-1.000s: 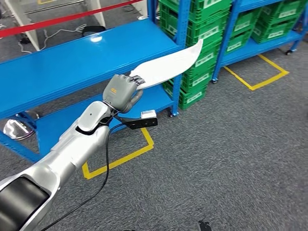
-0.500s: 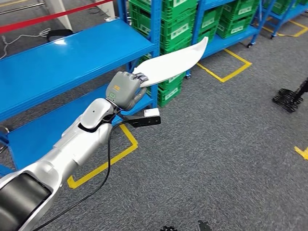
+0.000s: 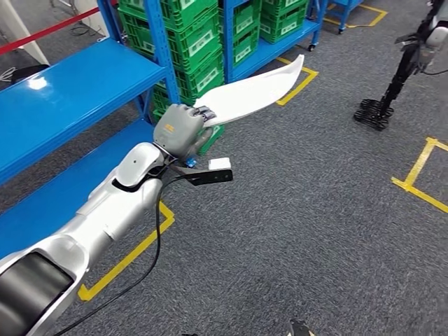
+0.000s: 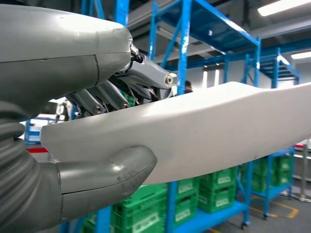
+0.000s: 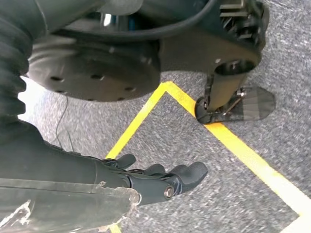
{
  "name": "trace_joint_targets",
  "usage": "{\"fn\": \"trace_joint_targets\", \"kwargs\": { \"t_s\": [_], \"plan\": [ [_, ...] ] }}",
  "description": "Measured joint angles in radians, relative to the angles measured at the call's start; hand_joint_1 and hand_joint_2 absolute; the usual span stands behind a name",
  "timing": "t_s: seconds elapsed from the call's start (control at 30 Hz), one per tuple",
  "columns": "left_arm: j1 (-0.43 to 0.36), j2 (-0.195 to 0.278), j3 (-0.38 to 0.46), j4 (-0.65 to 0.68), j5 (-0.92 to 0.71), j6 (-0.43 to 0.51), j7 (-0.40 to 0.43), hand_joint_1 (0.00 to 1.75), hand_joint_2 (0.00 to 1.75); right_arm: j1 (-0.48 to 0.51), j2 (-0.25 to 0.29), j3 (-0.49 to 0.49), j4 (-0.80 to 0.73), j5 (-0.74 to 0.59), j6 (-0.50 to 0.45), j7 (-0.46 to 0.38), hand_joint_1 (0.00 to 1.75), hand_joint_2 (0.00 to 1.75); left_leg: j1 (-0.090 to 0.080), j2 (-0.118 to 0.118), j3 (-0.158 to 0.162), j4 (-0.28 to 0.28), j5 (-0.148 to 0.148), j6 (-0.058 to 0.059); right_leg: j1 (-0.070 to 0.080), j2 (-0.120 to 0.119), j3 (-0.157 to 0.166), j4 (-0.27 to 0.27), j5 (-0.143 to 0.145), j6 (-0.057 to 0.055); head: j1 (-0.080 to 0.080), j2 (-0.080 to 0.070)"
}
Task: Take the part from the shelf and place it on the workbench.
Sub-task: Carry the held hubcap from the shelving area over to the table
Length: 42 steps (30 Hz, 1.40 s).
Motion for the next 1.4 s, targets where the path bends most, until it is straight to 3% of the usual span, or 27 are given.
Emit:
{"fn": "trace_joint_targets", "kwargs": {
  "t_s": [0.03,0.1,0.17,0.23,0.27,0.3,0.37,0.43,0.47,0.5,0.53,0.6,0.67,0.73,0.8,0.87,0.93,0.97,1.0,1.07,1.13,1.2,1.23,1.27,1.3,1.33,1.4],
  "plan": [
    [0.000,0.000,0.000,0.000,0.000,0.000,0.000,1.75,1.75,0.001,0.000,0.000,0.000,0.000,0.000,0.000,0.00,1.75,0.001,-0.007,0.021,-0.051,0.038,0.001,-0.001,0.014,0.000,0.000,0.001,0.002,0.000,0.000],
    [-0.005,0.001,0.000,0.000,0.000,-0.001,0.000,1.75,1.75,-0.001,0.000,0.000,0.000,0.000,0.000,0.000,0.00,1.75,0.011,-0.060,0.081,-0.189,0.103,0.000,-0.003,0.042,-0.005,0.003,0.004,0.011,0.000,0.000],
    [-0.007,0.002,0.000,0.000,0.000,-0.001,-0.001,1.75,1.75,-0.003,-0.001,0.000,0.000,0.000,0.000,0.000,0.00,1.75,0.017,-0.100,0.111,-0.260,0.119,0.003,-0.005,0.067,-0.017,0.003,0.011,0.024,0.000,0.000],
    [-0.006,0.000,0.000,0.000,0.000,-0.001,-0.001,1.75,1.75,0.001,-0.001,0.000,0.000,0.000,0.000,0.000,0.00,1.75,0.016,-0.082,0.110,-0.267,0.119,0.014,-0.010,0.086,-0.027,-0.005,0.020,0.039,-0.002,0.000],
    [-0.006,-0.002,0.000,0.000,0.000,-0.001,-0.001,1.75,1.75,0.005,-0.001,0.000,0.000,0.000,0.000,0.001,0.00,1.75,0.016,-0.069,0.111,-0.269,0.122,0.021,-0.009,0.071,-0.034,0.000,0.018,0.045,0.000,0.000],
    [-0.006,-0.003,0.000,0.000,0.000,-0.001,-0.001,1.75,1.75,0.007,-0.001,0.000,0.000,0.002,0.000,0.001,0.00,1.75,0.017,-0.056,0.112,-0.271,0.124,0.028,-0.006,0.041,-0.046,0.020,0.005,0.050,0.005,0.000],
    [-0.004,0.001,0.000,-0.001,0.001,-0.001,-0.001,1.75,1.75,0.004,-0.002,0.000,0.000,0.005,0.000,0.003,0.00,1.75,0.014,-0.027,0.114,-0.273,0.125,0.036,-0.001,-0.036,-0.096,0.126,-0.050,0.055,0.015,0.000],
    [0.004,0.010,0.000,-0.001,0.001,0.000,0.002,1.75,1.75,0.001,-0.002,0.000,0.000,0.008,0.000,0.003,0.00,1.75,0.010,0.006,0.115,-0.273,0.123,0.039,-0.002,-0.064,-0.157,0.258,-0.104,0.059,0.016,0.000],
    [0.009,0.014,0.000,-0.001,0.001,0.000,0.003,1.75,1.75,0.000,-0.002,0.000,0.000,0.009,0.000,0.003,0.00,1.75,0.009,0.021,0.116,-0.273,0.122,0.039,-0.002,-0.068,-0.168,0.288,-0.110,0.059,0.016,0.000],
    [0.013,0.016,0.000,-0.002,0.002,0.000,0.004,1.75,1.75,0.000,-0.002,0.000,0.000,0.011,0.000,0.004,0.00,1.75,0.008,0.034,0.117,-0.272,0.121,0.039,-0.002,-0.070,-0.159,0.277,-0.098,0.059,0.016,0.000],
    [0.015,0.018,0.001,-0.004,0.002,0.000,0.004,1.75,1.75,0.001,-0.002,0.000,0.000,0.013,-0.001,0.005,0.00,1.75,0.008,0.047,0.119,-0.272,0.119,0.038,-0.002,-0.076,-0.127,0.226,-0.072,0.058,0.016,0.000],
    [0.017,0.023,0.002,-0.010,0.002,0.001,0.004,1.75,1.75,0.000,-0.001,0.000,0.000,0.015,-0.002,0.006,0.00,1.75,0.003,0.067,0.124,-0.272,0.114,0.031,0.004,-0.118,-0.043,0.084,-0.022,0.051,0.017,0.000],
    [0.017,0.029,0.003,-0.014,0.002,0.002,0.005,1.75,1.75,-0.002,0.000,0.000,0.000,0.017,-0.002,0.006,0.00,1.75,-0.005,0.084,0.128,-0.272,0.110,0.023,0.010,-0.144,-0.003,0.011,-0.007,0.039,0.016,0.000],
    [0.018,0.035,0.003,-0.019,0.002,0.002,0.008,1.75,1.75,-0.002,0.000,0.000,0.000,0.018,-0.002,0.007,0.00,1.75,-0.007,0.104,0.130,-0.275,0.109,0.015,0.013,-0.123,-0.007,0.008,-0.006,0.026,0.015,0.000],
    [0.020,0.040,0.005,-0.027,0.002,0.001,0.010,1.75,1.75,0.000,0.000,0.000,0.000,0.019,-0.003,0.007,0.00,1.75,-0.003,0.086,0.125,-0.258,0.090,0.004,0.010,-0.099,-0.009,0.005,-0.001,0.014,0.014,0.000],
    [0.022,0.050,0.006,-0.032,0.002,0.001,0.012,1.75,1.75,-0.001,0.000,0.000,0.000,0.019,-0.004,0.008,0.00,1.75,0.001,0.036,0.086,-0.171,0.038,-0.002,0.006,-0.075,-0.009,0.001,0.004,0.002,0.011,0.000],
    [0.030,0.060,0.006,-0.032,0.002,-0.001,0.013,1.75,1.75,-0.003,0.000,0.000,0.000,0.020,-0.003,0.008,0.00,1.75,0.001,0.007,0.017,-0.034,-0.018,-0.002,0.005,-0.047,-0.010,0.001,0.006,-0.003,0.008,0.000],
    [0.036,0.064,0.006,-0.033,0.002,-0.003,0.014,1.75,1.75,-0.003,0.000,0.000,0.000,0.020,-0.002,0.008,0.00,1.75,0.001,0.003,-0.008,0.010,-0.025,-0.003,0.005,-0.032,-0.011,0.001,0.006,-0.004,0.008,0.000],
    [0.041,0.067,0.006,-0.033,0.001,-0.004,0.014,1.75,1.75,-0.002,0.000,0.000,0.000,0.020,-0.002,0.009,0.00,1.75,0.002,0.001,-0.017,0.017,-0.013,-0.002,0.004,-0.015,-0.011,0.001,0.007,-0.003,0.008,0.000],
    [0.044,0.072,0.007,-0.035,0.001,-0.006,0.014,1.75,1.75,-0.001,0.000,0.000,0.000,0.020,-0.002,0.009,0.00,1.75,0.005,-0.010,0.017,-0.070,0.057,-0.002,0.000,0.016,-0.011,0.002,0.010,0.002,0.008,0.000],
    [0.038,0.076,0.007,-0.038,0.001,-0.008,0.015,1.75,1.75,-0.002,0.000,0.000,0.000,0.019,-0.002,0.009,0.00,1.75,0.014,-0.052,0.073,-0.194,0.111,-0.003,0.000,0.041,-0.018,0.006,0.013,0.012,0.007,0.000],
    [0.032,0.078,0.007,-0.041,-0.002,-0.012,0.016,1.75,1.75,-0.004,0.000,0.000,0.000,0.019,-0.003,0.010,0.00,1.75,0.018,-0.077,0.096,-0.250,0.120,0.001,0.000,0.061,-0.029,0.007,0.018,0.024,0.007,0.000],
    [0.031,0.077,0.007,-0.041,-0.003,-0.015,0.016,1.75,1.75,-0.003,0.000,0.000,0.000,0.019,-0.003,0.011,0.00,1.75,0.018,-0.069,0.098,-0.256,0.118,0.006,-0.002,0.071,-0.035,0.006,0.021,0.030,0.006,0.000],
    [0.031,0.076,0.007,-0.042,-0.004,-0.017,0.017,1.75,1.75,-0.001,0.000,0.000,0.000,0.019,-0.004,0.011,0.00,1.75,0.017,-0.058,0.097,-0.256,0.120,0.012,-0.003,0.071,-0.039,0.005,0.023,0.035,0.005,0.000],
    [0.031,0.074,0.007,-0.042,-0.005,-0.019,0.018,1.75,1.75,0.003,0.001,0.000,0.000,0.020,-0.004,0.012,0.00,1.75,0.017,-0.047,0.097,-0.256,0.122,0.019,-0.001,0.054,-0.046,0.013,0.017,0.039,0.008,0.000],
    [0.030,0.072,0.007,-0.043,-0.005,-0.020,0.018,1.75,1.75,0.004,0.001,0.000,0.000,0.020,-0.004,0.012,0.00,1.75,0.017,-0.036,0.097,-0.257,0.124,0.026,0.001,0.025,-0.059,0.038,0.001,0.043,0.012,0.000],
    [0.028,0.072,0.007,-0.044,-0.005,-0.021,0.019,1.75,1.75,0.002,0.002,0.000,0.000,0.021,-0.004,0.013,0.00,1.75,0.013,-0.014,0.097,-0.258,0.125,0.034,0.004,-0.040,-0.107,0.147,-0.060,0.049,0.020,0.000]
  ]
}}
